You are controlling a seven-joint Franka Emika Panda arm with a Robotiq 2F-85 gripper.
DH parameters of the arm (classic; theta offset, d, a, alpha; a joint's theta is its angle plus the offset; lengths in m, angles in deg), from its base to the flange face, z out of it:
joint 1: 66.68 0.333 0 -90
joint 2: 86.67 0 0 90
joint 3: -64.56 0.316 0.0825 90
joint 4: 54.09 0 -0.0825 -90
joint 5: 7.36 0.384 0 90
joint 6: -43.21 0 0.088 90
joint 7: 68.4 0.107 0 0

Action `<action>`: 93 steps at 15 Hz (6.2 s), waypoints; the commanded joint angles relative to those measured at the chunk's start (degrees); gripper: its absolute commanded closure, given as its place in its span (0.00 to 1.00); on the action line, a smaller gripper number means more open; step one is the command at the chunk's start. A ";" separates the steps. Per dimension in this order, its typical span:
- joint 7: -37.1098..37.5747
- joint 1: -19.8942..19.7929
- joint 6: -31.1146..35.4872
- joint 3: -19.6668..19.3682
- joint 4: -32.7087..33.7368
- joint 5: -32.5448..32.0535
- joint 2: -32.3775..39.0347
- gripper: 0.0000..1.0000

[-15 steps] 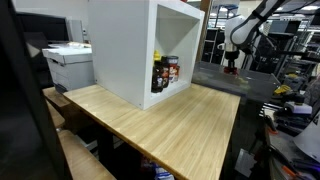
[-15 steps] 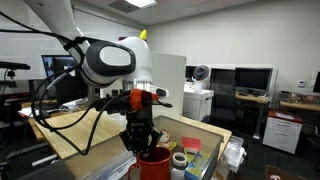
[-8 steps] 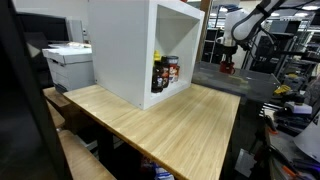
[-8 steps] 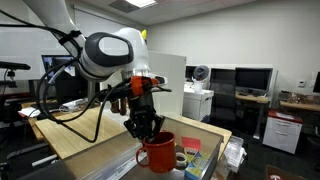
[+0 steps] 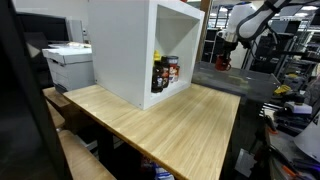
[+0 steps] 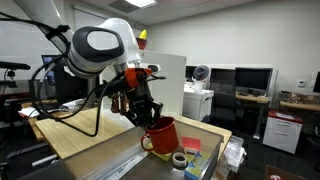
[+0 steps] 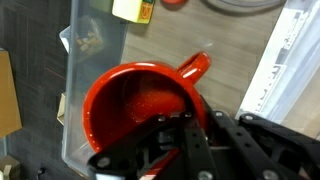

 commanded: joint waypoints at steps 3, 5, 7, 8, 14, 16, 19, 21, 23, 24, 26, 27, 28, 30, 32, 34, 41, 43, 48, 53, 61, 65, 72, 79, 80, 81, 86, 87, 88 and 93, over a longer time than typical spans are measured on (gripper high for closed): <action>-1.00 -0.32 2.41 0.18 -6.04 -2.76 -6.72 0.98; -0.96 -0.41 1.94 0.36 -7.39 -4.46 -8.48 0.98; 1.72 -0.90 0.92 1.01 -9.12 -9.97 -11.28 0.98; 2.19 -0.97 0.49 1.27 -9.79 -12.11 -12.53 0.98; 2.14 -0.13 -0.89 2.67 -11.74 -17.97 -16.57 0.98; 2.22 0.16 -1.09 3.31 -11.95 -19.17 -17.27 0.98; 1.92 0.80 -1.51 4.30 -11.75 -20.61 -17.51 0.98; 1.76 1.42 -2.27 5.11 -11.42 -21.63 -17.36 0.98; 1.50 2.28 -3.13 5.70 -11.03 -21.82 -17.07 0.98; 1.42 2.86 -3.81 6.16 -10.73 -22.18 -16.78 0.98; 1.35 3.79 -4.99 6.85 -10.29 -22.70 -16.52 0.98; 1.35 4.21 -5.42 7.08 -10.13 -22.99 -16.42 0.98; 1.41 4.73 -6.20 7.52 -9.90 -23.44 -16.32 0.98; 1.65 5.66 -7.58 8.34 -9.60 -24.15 -16.26 0.98; 1.70 6.74 -9.34 9.28 -8.91 -24.90 -15.69 0.98; 1.50 7.73 -11.02 9.97 -8.21 -25.20 -14.98 0.98; 0.35 13.32 -21.37 14.34 -1.00 -26.21 -4.96 0.98; -0.27 14.31 -23.28 15.05 1.26 -27.14 -1.30 0.98; 7.55 14.15 -21.81 14.94 2.43 -27.95 1.00 0.98; 12.40 13.80 -21.03 14.56 2.29 -26.92 2.72 0.98; 11.16 14.05 -20.04 14.90 2.48 -27.21 3.19 0.98; 7.76 13.93 -19.04 15.08 2.38 -25.09 3.39 0.98; 2.88 13.63 -17.21 14.96 2.14 -22.57 3.61 0.98; -4.70 13.58 -18.08 14.96 2.08 -17.33 3.80 0.98; -5.99 13.56 -18.03 14.98 2.08 -16.51 3.96 0.98; -7.53 13.52 -18.14 15.02 2.15 -15.21 4.26 0.98; -12.31 13.65 -19.48 15.26 3.01 -13.75 5.84 0.98; -13.26 13.70 -19.82 15.29 3.32 -14.14 6.27 0.98; -13.66 13.77 -20.16 15.29 3.83 -14.68 6.67 0.98; -17.24 13.68 -19.84 15.49 4.96 -14.45 7.68 0.98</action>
